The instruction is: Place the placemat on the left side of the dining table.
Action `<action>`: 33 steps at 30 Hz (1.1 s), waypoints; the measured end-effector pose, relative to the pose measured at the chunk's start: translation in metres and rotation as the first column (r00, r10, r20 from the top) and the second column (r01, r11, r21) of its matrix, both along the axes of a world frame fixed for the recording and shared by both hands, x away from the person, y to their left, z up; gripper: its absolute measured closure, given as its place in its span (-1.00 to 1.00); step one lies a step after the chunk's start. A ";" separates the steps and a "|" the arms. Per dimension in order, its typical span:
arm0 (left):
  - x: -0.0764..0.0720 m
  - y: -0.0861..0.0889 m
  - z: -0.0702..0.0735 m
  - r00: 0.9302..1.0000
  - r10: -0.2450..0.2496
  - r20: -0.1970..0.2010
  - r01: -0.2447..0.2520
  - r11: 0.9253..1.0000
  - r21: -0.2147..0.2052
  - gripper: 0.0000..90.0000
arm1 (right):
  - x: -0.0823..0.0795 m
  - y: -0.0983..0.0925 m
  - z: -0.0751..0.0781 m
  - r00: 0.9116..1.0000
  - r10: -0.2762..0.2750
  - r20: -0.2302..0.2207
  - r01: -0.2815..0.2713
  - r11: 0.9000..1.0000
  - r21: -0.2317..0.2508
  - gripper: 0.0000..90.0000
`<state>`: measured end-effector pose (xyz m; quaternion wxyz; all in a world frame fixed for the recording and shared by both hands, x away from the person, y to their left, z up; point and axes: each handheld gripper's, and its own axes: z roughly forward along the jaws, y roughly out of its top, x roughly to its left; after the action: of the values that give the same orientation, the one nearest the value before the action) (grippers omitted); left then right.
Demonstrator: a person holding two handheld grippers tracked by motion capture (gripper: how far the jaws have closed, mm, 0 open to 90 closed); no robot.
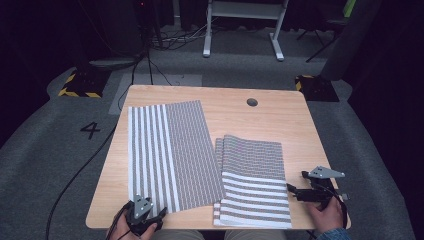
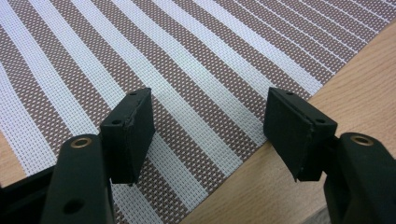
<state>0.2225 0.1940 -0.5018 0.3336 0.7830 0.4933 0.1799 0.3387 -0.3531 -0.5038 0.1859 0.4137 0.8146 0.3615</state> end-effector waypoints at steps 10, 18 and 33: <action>0.013 -0.002 0.000 1.000 0.011 0.013 -0.011 1.000 0.010 -0.05 | 0.000 0.000 0.000 1.000 0.005 0.001 -0.005 1.000 -0.006 -0.65; 0.035 0.000 0.004 1.000 0.006 0.010 -0.006 1.000 0.026 0.83 | 0.000 0.000 0.000 1.000 0.005 0.002 -0.005 1.000 -0.007 -0.65; 0.018 0.058 0.025 0.996 0.083 0.026 -0.085 0.991 0.100 0.92 | 0.000 0.000 0.000 1.000 0.004 0.001 -0.004 1.000 -0.005 -0.65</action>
<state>0.2408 0.2517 -0.4766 0.2912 0.7754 0.5124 0.2268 0.3388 -0.3533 -0.5039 0.1866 0.4113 0.8163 0.3600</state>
